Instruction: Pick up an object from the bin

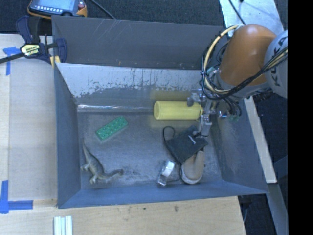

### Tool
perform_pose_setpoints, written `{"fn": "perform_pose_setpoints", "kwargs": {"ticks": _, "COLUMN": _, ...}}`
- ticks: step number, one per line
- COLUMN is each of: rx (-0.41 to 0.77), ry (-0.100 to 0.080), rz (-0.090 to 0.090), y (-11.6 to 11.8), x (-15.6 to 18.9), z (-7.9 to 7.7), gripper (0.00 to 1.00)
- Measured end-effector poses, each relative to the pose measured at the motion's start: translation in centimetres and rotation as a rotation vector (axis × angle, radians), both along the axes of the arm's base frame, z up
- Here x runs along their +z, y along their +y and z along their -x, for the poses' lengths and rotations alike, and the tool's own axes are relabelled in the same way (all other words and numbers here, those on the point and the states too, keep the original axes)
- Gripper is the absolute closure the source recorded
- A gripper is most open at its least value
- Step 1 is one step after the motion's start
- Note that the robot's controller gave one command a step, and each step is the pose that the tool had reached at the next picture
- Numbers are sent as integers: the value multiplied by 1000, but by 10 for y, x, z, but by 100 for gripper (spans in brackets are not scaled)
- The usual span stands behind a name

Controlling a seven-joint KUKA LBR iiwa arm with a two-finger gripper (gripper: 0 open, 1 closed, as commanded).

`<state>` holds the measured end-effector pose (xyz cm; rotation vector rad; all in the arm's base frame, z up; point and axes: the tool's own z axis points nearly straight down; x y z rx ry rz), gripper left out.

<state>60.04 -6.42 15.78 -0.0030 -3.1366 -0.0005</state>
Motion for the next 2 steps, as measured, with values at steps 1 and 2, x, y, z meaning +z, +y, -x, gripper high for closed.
{"fn": "perform_pose_setpoints", "kwargs": {"ticks": 1, "rx": 1, "ry": -9, "rz": 1, "y": 0, "x": 5, "z": -2, "gripper": 0}}
{"fn": "perform_pose_setpoints", "kwargs": {"ticks": 2, "rx": -51, "ry": -9, "rz": 1, "y": 21, "x": -15, "z": 33, "gripper": 0}}
